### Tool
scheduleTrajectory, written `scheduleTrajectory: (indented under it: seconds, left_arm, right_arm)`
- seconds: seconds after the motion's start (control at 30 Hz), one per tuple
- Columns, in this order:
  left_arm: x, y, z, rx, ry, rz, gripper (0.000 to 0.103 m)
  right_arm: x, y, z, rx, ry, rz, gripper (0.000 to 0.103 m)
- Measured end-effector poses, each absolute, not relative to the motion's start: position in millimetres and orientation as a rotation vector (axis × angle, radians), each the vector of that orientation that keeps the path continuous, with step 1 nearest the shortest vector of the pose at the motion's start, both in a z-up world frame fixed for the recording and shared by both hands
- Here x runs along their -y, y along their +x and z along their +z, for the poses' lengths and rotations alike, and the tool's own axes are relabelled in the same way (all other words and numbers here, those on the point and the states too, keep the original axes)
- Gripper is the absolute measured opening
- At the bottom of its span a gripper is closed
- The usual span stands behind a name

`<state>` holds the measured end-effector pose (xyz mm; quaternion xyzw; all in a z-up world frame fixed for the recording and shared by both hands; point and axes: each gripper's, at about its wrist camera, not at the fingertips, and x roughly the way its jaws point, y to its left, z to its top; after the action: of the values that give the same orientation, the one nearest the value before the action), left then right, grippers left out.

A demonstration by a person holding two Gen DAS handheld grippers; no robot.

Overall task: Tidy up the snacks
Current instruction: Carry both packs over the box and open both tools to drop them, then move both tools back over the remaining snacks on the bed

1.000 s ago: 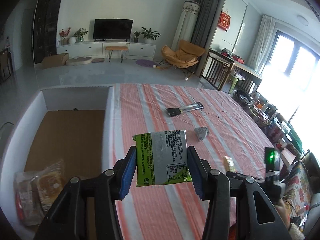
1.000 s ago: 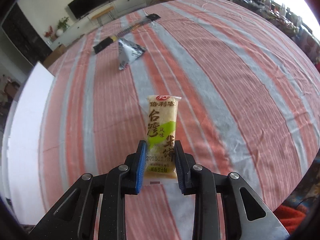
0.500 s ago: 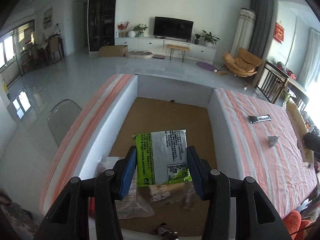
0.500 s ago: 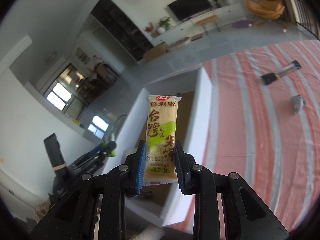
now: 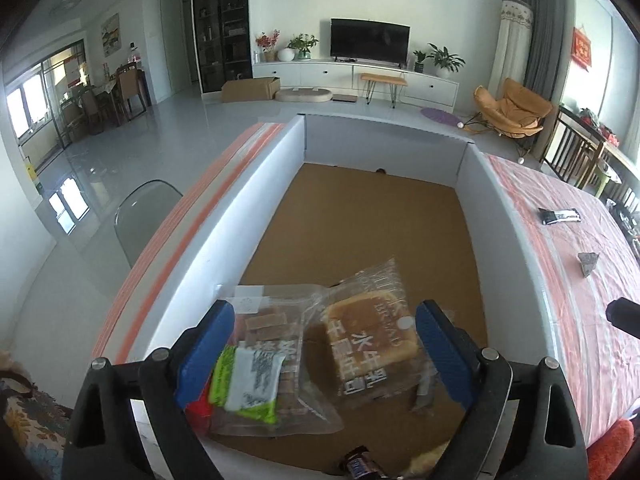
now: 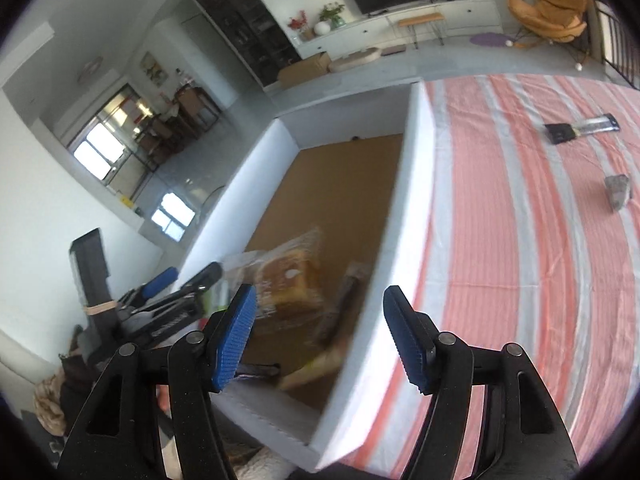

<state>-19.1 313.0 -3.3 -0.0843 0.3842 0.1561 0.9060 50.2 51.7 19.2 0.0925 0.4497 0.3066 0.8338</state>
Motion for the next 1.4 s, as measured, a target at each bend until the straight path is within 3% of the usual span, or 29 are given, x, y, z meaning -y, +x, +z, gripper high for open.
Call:
scheduleTrajectory:
  seconds: [0.13,0.43,0.7,1.17,1.4]
  left_arm:
    - [-278.7,-11.8,13.2,-0.744,-0.182,0.218,0.092]
    - [-140.4,14.9,40.4,-0.719,-0.113,-0.138,0.098]
    - [-20.7,62.0,-10.1,-0.834,-0.062,-0.289,0.098]
    - [-27.2,127.1,-119.5,-1.008,-0.043,-0.093,0.098]
    - [-30.6,119.0,-126.2,-0.944,0.037,-0.077,0.102]
  right_arm:
    - [18.2,61.4,-13.4,-0.856,0.066,0.352,0.070]
    - [166.1,70.0,-102.7,-0.911,0.037,-0.124,0.070]
    - [185.6,78.7,-103.5,-0.885,0.160,-0.162,0.070]
    - [187.3,77.8,-108.3,-0.874,0.178,-0.166,0.075]
    - [183.6,78.3,-109.6,-0.883,0.149,-0.171,0.077]
